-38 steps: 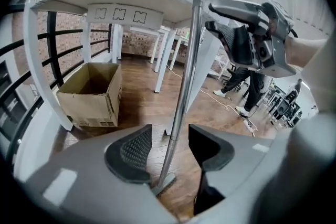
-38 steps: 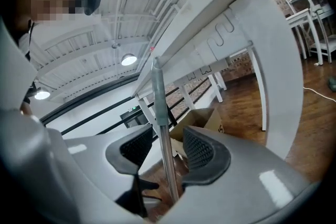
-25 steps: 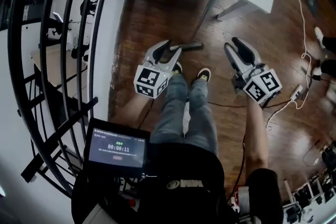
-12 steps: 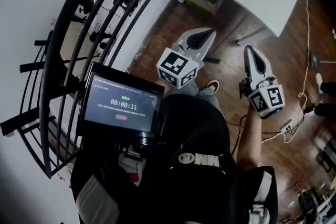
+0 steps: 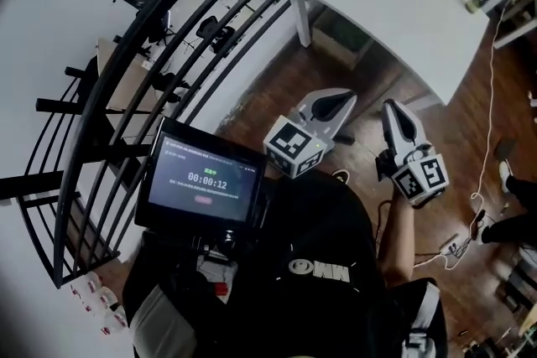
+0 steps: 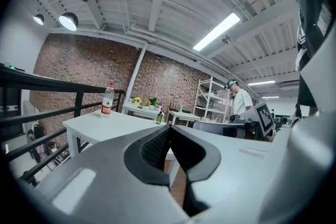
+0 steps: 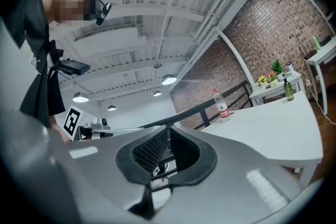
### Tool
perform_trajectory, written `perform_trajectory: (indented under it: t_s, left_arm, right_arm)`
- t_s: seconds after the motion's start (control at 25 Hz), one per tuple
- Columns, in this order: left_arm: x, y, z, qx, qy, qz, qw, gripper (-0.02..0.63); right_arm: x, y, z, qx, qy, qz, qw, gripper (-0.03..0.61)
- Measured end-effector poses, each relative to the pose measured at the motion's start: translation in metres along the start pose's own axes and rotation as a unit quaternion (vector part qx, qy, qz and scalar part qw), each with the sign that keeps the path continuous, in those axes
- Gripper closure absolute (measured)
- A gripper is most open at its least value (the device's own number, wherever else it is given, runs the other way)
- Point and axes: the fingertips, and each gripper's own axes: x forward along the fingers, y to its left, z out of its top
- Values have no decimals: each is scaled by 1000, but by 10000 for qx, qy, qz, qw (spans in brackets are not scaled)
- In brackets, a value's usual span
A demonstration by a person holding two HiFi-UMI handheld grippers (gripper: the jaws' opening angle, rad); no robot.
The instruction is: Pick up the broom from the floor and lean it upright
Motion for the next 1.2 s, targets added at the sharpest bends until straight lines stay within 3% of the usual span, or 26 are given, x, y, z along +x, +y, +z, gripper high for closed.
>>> perform_trajectory:
  t_s: [0.24,0.64,1.2]
  left_arm:
    - [-8,11,12,-81,-150,136,9998,600]
    - [-9,7,10,-267,-231,185,9992,600]
    - [-5,10,10,-305,-300,359,9984,600]
  right_arm:
    - [30,19,-3,-173,149,458,9987,569]
    - [30,13,-9,-134,290,355,9989,577]
    - [37,13,-4,-160,307,549,9979,577]
